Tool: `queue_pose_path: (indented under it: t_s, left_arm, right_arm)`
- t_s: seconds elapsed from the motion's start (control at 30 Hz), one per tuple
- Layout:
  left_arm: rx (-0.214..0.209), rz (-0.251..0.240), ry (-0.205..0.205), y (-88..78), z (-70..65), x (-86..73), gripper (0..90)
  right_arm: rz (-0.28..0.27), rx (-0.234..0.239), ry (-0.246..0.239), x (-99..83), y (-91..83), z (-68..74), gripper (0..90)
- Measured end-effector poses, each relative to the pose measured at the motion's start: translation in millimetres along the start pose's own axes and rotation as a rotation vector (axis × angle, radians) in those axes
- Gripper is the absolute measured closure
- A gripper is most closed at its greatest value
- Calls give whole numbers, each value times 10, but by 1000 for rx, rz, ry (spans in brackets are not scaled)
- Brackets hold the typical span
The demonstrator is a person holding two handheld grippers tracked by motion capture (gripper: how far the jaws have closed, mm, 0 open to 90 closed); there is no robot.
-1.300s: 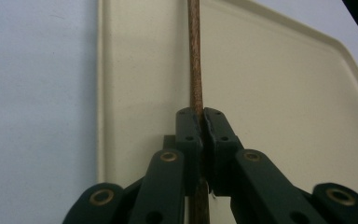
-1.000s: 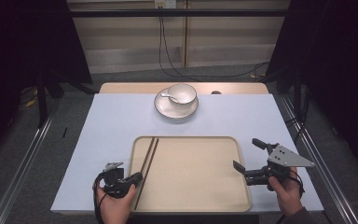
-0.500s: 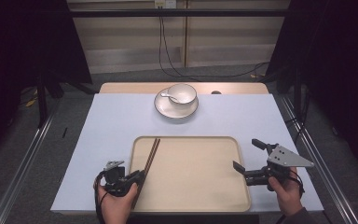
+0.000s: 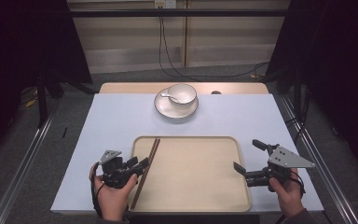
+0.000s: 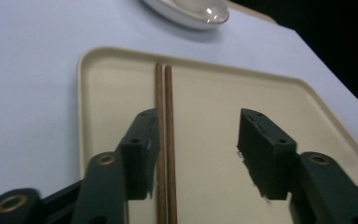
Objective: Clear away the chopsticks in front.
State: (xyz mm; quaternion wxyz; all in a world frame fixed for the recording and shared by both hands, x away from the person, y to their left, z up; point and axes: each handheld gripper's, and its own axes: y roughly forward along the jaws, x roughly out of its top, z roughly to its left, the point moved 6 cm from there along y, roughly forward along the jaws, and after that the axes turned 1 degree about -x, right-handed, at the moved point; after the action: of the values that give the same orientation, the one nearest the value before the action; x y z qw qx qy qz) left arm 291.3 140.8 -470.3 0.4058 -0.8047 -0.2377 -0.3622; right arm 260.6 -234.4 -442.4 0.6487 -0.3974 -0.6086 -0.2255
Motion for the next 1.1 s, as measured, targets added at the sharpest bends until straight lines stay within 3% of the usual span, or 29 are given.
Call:
queue_pose_path:
  t_s: [0.13,0.23,0.3,0.4,0.47,0.7,0.73,0.87,0.93,1.1]
  left_arm:
    - [-31,-42,53,-15,-28,128,342]
    - [-49,-58,60,-20,-50,178,254]
    - [-58,-88,88,-40,-59,253,200]
    - [-83,-109,69,-63,-65,333,136]
    - [-95,-116,101,-80,-77,385,102]
    - [-125,-140,126,-132,-106,575,49]
    - [-135,-142,152,-159,-106,619,41]
    - [-130,-128,188,-171,-84,674,26]
    - [-130,-115,237,-177,-65,723,23]
    - [-139,-96,275,-176,-31,752,18]
  right_arm:
    - [-1,-6,0,0,-2,-6,0]
    - [0,-2,-1,0,-2,-4,0]
    - [-2,-2,-1,1,-1,-4,0]
    - [-5,-2,-3,3,-3,-3,0]
    - [-4,0,-2,2,-3,-2,0]
    - [0,3,-4,0,-1,2,0]
    - [-2,0,-5,1,-2,-3,0]
    - [2,2,-3,-2,-1,-1,0]
    - [2,6,-12,-3,1,3,0]
    - [-1,3,-7,-1,4,-1,0]
